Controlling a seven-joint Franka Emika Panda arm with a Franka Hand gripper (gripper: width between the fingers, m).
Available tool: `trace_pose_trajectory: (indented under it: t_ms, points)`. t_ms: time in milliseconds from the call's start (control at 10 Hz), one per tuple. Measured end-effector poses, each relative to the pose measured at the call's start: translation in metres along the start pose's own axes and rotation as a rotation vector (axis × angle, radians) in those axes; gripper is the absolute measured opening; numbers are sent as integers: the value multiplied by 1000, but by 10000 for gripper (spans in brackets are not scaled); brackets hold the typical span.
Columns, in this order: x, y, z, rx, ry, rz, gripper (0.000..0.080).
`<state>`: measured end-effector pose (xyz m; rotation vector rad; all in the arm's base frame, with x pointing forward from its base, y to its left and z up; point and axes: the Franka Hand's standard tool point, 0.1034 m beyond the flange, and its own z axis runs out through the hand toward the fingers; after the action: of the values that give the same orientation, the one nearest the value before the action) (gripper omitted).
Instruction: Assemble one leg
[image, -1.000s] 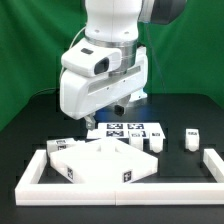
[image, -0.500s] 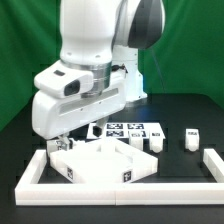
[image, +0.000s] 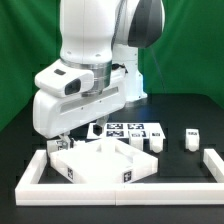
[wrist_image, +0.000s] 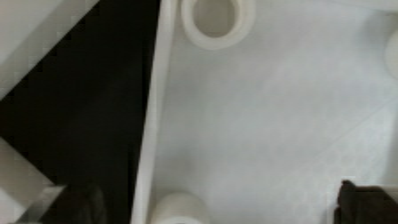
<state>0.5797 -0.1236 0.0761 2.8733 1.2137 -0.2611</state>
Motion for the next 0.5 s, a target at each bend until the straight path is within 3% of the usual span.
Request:
trace_pose_trajectory:
  t_ms: [200,300,500]
  points:
    - [-13,6,23,19,-8,21,650]
    - [-13,12,30,-1,6,21,650]
    - [-21,18,54,17,8,43,650]
